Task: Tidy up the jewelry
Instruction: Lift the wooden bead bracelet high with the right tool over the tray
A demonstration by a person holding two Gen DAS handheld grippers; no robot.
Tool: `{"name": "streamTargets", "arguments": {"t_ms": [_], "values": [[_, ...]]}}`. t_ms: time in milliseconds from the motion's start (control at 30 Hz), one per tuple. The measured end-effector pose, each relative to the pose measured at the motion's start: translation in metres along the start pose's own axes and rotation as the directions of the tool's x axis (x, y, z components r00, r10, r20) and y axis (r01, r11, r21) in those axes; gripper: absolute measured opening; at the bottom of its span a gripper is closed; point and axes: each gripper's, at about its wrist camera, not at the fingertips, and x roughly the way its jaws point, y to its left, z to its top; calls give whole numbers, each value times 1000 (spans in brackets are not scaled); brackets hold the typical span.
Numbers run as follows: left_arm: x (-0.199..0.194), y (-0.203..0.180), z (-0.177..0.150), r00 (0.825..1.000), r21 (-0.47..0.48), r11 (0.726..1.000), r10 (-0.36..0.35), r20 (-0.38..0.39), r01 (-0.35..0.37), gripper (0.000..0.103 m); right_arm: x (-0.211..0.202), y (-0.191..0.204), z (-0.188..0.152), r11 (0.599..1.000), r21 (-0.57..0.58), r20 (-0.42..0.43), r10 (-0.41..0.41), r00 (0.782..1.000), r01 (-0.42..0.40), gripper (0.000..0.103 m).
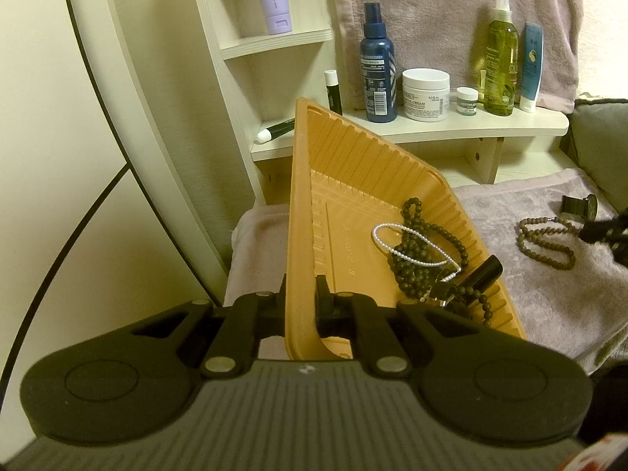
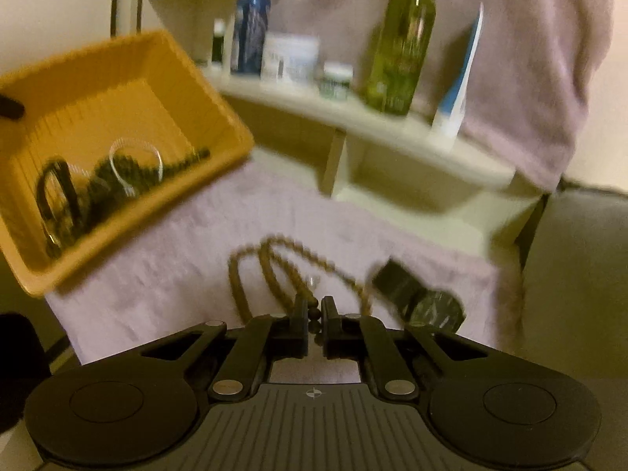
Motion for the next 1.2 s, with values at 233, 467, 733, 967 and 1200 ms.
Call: {"name": "streamTargets", "arguments": {"t_ms": [233,467,733,967,1200], "values": [[0,0,1,1000,-2,1000,-1,0,1,8,-35,5,44,1000,-24,146,-14,989,18,6],[0,-1,1,1000,-3,1000,-1,1,1,8,-60,10,75,999,-39,242,-8,970,19,6],[0,-1,0,1000,-6,1000,-2,3,2,8,-81,17,102,998,-61,322,29,946,-9,6],[0,0,0,1000,-7,1000,-4,4,4,8,-94,34,134,994,-90,404,86,911,-54,6],[0,0,1,1000,-10,1000,-7,6,7,8,-97,57,171,985,-101,470,168,867,-137,6]]}}
